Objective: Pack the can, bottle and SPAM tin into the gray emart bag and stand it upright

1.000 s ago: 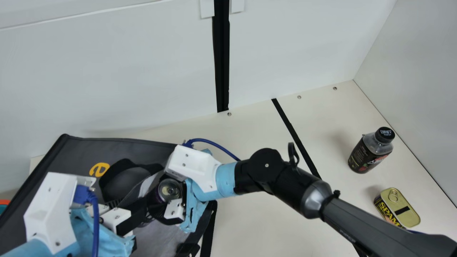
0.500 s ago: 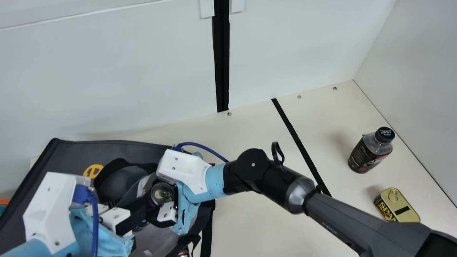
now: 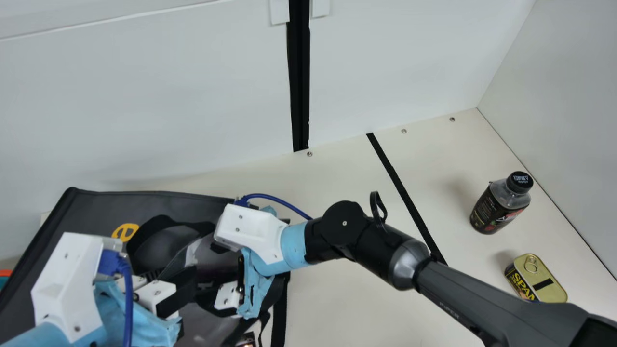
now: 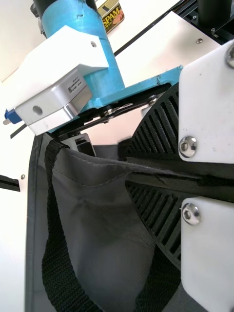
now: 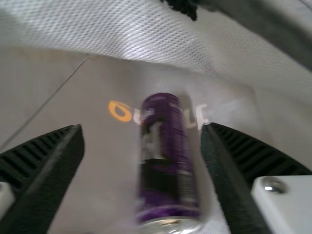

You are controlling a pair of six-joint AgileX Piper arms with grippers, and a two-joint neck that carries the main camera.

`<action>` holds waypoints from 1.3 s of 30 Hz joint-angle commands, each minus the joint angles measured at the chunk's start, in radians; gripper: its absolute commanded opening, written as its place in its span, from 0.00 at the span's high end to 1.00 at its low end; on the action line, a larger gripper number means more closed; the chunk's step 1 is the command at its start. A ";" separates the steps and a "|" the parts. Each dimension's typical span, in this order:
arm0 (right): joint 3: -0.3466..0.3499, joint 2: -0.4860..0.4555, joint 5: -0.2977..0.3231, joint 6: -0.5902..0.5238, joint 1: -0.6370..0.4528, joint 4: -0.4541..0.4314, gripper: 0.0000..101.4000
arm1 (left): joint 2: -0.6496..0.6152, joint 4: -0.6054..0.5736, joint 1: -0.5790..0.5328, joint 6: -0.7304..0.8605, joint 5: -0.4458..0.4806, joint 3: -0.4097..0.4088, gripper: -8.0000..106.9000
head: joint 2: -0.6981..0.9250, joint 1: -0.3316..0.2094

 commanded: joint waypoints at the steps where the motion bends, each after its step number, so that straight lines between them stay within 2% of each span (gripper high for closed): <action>1: 0.005 -0.008 -0.002 0.005 -0.002 -0.005 0.06 | 0.000 0.000 0.000 0.000 0.000 0.000 1.00 | -0.001 -0.023; 12: 0.066 -0.102 -0.007 0.047 -0.023 -0.053 0.06 | 0.000 0.000 0.000 0.000 0.000 0.000 1.00 | -0.001 -0.023; 29: 0.184 -0.300 -0.003 0.136 -0.088 -0.140 0.06 | 0.000 0.000 0.000 0.000 0.000 0.000 1.00 | -0.001 -0.023; 39: 0.223 -0.409 0.007 0.209 -0.130 -0.207 0.06 | 0.000 0.000 0.000 0.000 0.000 0.000 1.00 | -0.001 -0.023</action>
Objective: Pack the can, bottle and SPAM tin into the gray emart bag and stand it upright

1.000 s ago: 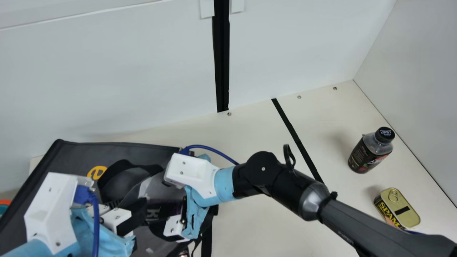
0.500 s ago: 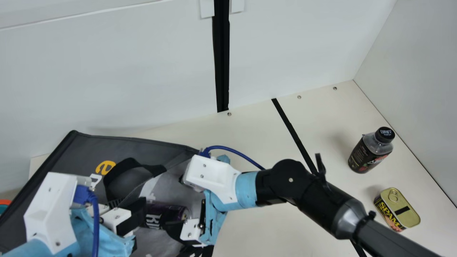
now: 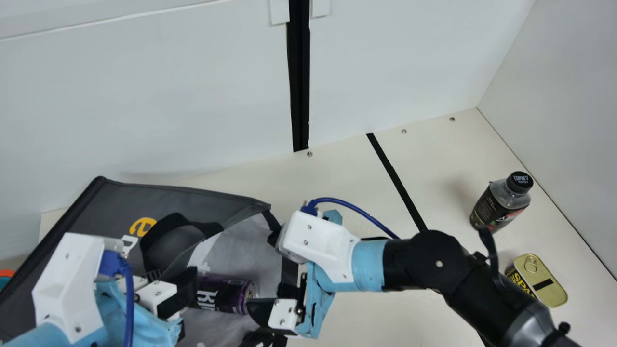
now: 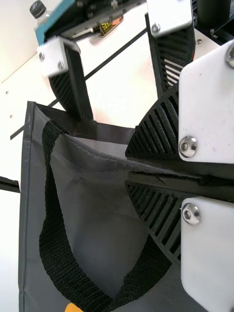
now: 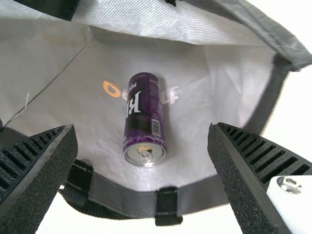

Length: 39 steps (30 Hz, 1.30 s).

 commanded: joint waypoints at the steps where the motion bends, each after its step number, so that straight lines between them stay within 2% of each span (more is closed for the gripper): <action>1: 0.004 -0.021 0.001 0.016 -0.008 -0.016 0.06 | 0.000 0.000 0.000 0.000 0.000 0.000 1.00 | -0.001 -0.023; 15: 0.024 -0.137 0.029 0.122 -0.105 -0.126 0.06 | 0.000 0.000 0.000 0.000 0.000 0.000 1.00 | -0.001 -0.023; 32: 0.002 -0.234 0.107 0.218 -0.289 -0.245 0.06 | 0.000 0.000 0.000 0.000 0.000 0.000 1.00 | -0.001 -0.023; 39: -0.011 -0.260 0.121 0.251 -0.357 -0.323 0.06 | 0.000 0.000 0.000 0.000 0.000 0.000 1.00 | -0.001 -0.023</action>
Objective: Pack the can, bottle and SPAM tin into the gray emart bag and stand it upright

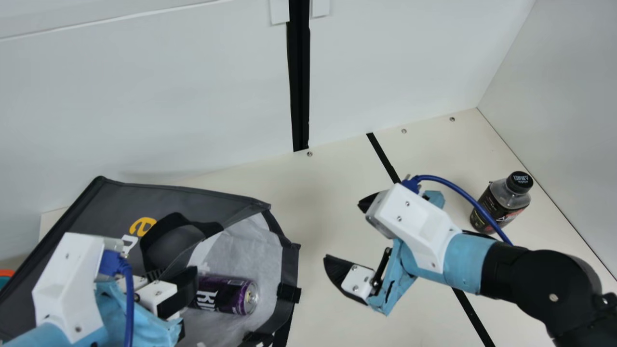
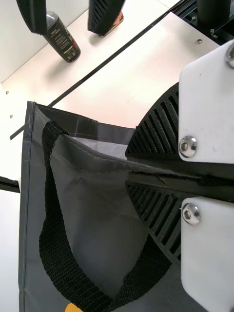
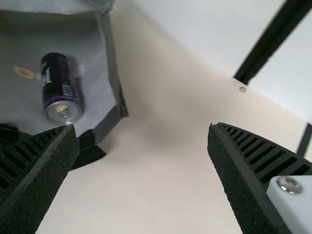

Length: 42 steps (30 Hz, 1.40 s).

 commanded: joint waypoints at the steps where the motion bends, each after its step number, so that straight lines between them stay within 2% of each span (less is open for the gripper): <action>1: -0.003 -0.003 0.000 0.014 -0.019 -0.032 0.06 | 0.000 0.000 0.000 0.000 0.000 0.000 1.00 | -0.002 -0.023; 12: -0.042 -0.022 0.021 0.127 -0.128 -0.170 0.06 | 0.000 0.000 0.000 0.000 0.000 0.000 1.00 | -0.002 -0.023; 25: -0.133 -0.015 0.082 0.297 -0.238 -0.332 0.06 | 0.000 0.000 0.000 0.000 0.000 0.000 1.00 | -0.002 -0.023; 42: -0.249 0.006 0.163 0.519 -0.288 -0.551 0.06 | 0.000 0.000 0.000 0.000 0.000 0.000 1.00 | -0.002 -0.023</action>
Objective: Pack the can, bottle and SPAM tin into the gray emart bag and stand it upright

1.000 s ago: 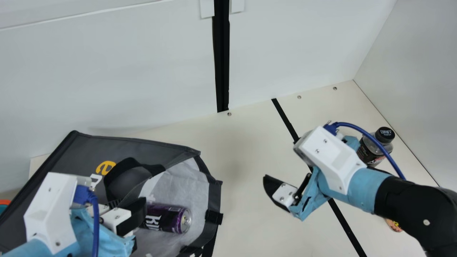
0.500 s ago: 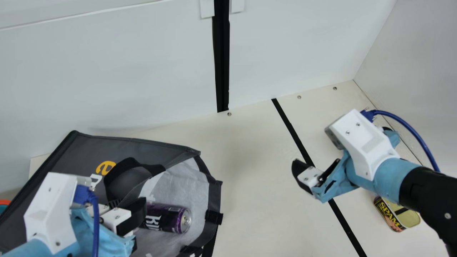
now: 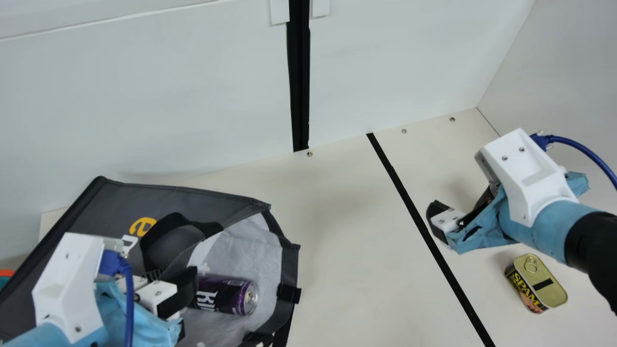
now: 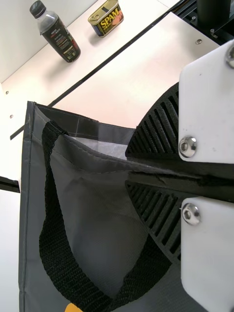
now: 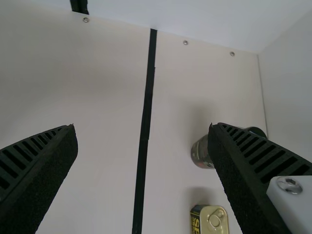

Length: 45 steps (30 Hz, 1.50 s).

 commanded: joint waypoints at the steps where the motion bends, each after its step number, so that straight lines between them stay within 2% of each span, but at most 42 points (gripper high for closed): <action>1: -0.010 -0.002 0.010 0.031 0.000 -0.030 0.06 | 0.000 0.000 0.000 0.000 0.000 0.000 1.00 | -0.002 -0.023; 16: -0.094 -0.008 0.098 0.185 0.015 -0.186 0.06 | 0.000 0.000 0.000 0.000 0.000 0.000 1.00 | -0.002 -0.023; 29: -0.162 -0.006 0.172 0.259 0.040 -0.258 0.06 | 0.000 0.000 0.000 0.000 0.000 0.000 1.00 | -0.002 -0.023; 38: -0.211 -0.003 0.220 0.293 0.023 -0.256 0.06 | 0.000 0.000 0.000 0.000 0.000 0.000 1.00 | -0.002 -0.023; 45: -0.221 -0.005 0.222 0.289 -0.026 -0.223 0.06 | 0.000 0.000 0.000 0.000 0.000 0.000 1.00 | -0.002 -0.023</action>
